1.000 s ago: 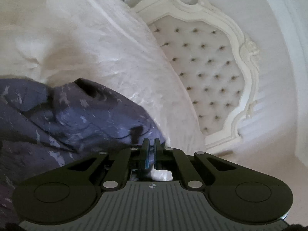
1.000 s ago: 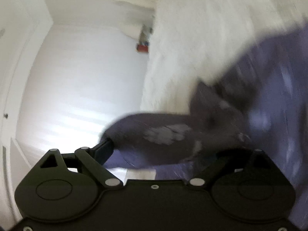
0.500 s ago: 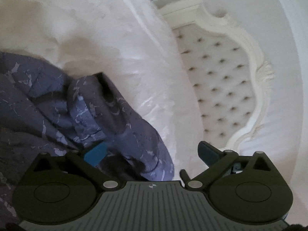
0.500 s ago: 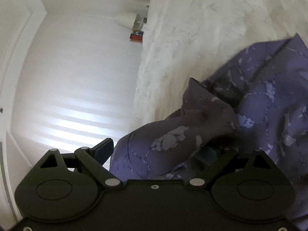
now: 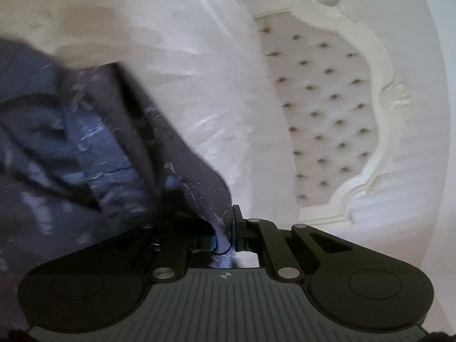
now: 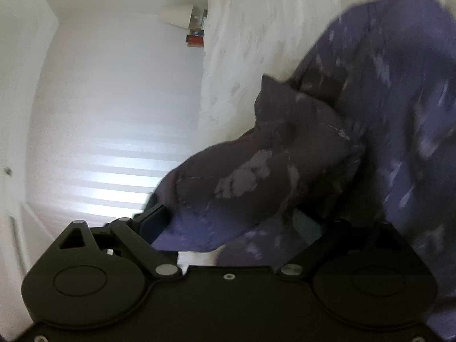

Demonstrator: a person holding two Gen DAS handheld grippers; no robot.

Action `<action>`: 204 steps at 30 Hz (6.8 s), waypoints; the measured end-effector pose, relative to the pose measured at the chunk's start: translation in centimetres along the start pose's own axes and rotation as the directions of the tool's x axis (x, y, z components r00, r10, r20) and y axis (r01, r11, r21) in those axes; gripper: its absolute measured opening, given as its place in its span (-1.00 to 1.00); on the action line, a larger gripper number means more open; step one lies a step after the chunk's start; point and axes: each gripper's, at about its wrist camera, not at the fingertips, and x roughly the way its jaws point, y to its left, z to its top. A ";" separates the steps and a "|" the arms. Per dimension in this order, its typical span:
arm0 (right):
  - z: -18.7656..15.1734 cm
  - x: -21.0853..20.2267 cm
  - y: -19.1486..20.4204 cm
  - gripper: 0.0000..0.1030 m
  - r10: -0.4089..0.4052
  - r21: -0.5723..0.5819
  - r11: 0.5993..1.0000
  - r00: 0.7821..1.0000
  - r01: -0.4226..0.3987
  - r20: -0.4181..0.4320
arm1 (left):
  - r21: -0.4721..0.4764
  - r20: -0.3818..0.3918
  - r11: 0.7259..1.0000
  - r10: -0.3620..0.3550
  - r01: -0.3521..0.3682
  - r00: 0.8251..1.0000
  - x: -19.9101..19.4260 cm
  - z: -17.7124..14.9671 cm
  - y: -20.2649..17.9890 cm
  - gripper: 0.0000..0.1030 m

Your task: Fold large clothes

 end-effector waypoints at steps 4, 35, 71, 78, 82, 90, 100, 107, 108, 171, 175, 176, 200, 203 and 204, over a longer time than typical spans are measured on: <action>1.0 0.7 -0.3 0.90 0.072 0.031 0.997 0.997 -0.073 0.033 | 0.057 -0.004 0.995 -0.079 0.079 0.997 -1.6 0.6 -2.6 -0.84; -1.0 0.7 2.0 0.67 -0.226 -0.348 0.910 0.973 0.225 0.038 | 0.074 0.124 0.988 0.123 -0.133 0.985 -6.2 -1.4 11.0 0.31; -0.2 -1.9 1.6 0.73 -0.236 -0.457 0.857 0.970 0.239 0.066 | 0.190 0.116 0.971 0.124 -0.144 0.986 -5.7 -1.5 9.0 0.40; 1.0 -0.5 0.1 0.72 -0.192 -0.346 0.917 0.980 0.197 0.050 | 0.300 0.159 0.926 0.187 -0.228 0.969 -7.1 -5.0 5.7 0.40; 0.9 0.1 0.1 0.73 -0.181 -0.340 0.922 0.982 0.186 0.046 | 0.272 0.145 0.927 0.224 -0.257 0.964 -6.9 -5.4 5.5 0.40; 1.5 0.3 0.5 0.72 -0.161 -0.314 0.934 0.986 0.169 0.052 | 0.145 -0.027 0.939 0.319 -0.312 0.947 -3.2 -6.1 10.0 -0.69; 4.2 -2.4 2.1 0.65 -0.294 -0.330 0.849 0.888 0.413 0.354 | 0.229 -0.010 0.922 0.324 -0.313 0.946 -3.9 -6.8 10.6 -0.71; -0.4 -2.0 6.9 -0.15 -0.302 -0.611 0.607 0.859 0.508 0.414 | 0.404 0.130 0.838 0.344 -0.366 0.930 -5.4 -7.9 6.2 -0.63; -1.4 -1.6 7.7 -0.16 -0.282 -0.657 0.570 0.868 0.494 0.409 | 0.428 0.154 0.823 0.340 -0.373 0.928 -5.5 -8.1 5.5 -0.58; -26.7 -19.4 -0.1 0.99 -0.769 -0.588 0.408 0.610 0.698 0.192 | 0.502 0.150 0.580 0.672 -0.642 0.725 -24.4 -29.6 12.4 1.00; -27.0 -18.6 -0.5 1.00 -0.789 -0.614 0.390 0.593 0.686 0.162 | 0.500 0.130 0.582 0.681 -0.641 0.721 -24.2 -29.3 12.7 1.00; -26.9 -18.6 -0.7 1.00 -0.787 -0.613 0.400 0.598 0.681 0.150 | 0.501 0.126 0.581 0.684 -0.641 0.718 -24.1 -29.3 12.7 1.00; -25.2 -22.5 -1.1 -0.52 -0.626 -0.466 0.671 0.777 0.576 0.058 | 0.383 0.143 0.745 0.536 -0.546 0.832 -27.8 -28.3 11.7 -0.72; -24.9 -23.8 -0.5 -0.58 -0.531 -0.432 0.749 0.845 0.502 0.060 | 0.329 0.162 0.803 0.471 -0.497 0.867 -29.1 -27.9 11.1 -0.82; -24.8 -24.2 -0.3 -0.59 -0.495 -0.414 0.777 0.866 0.475 0.063 | 0.315 0.171 0.819 0.449 -0.480 0.877 -29.4 -27.7 10.7 -0.82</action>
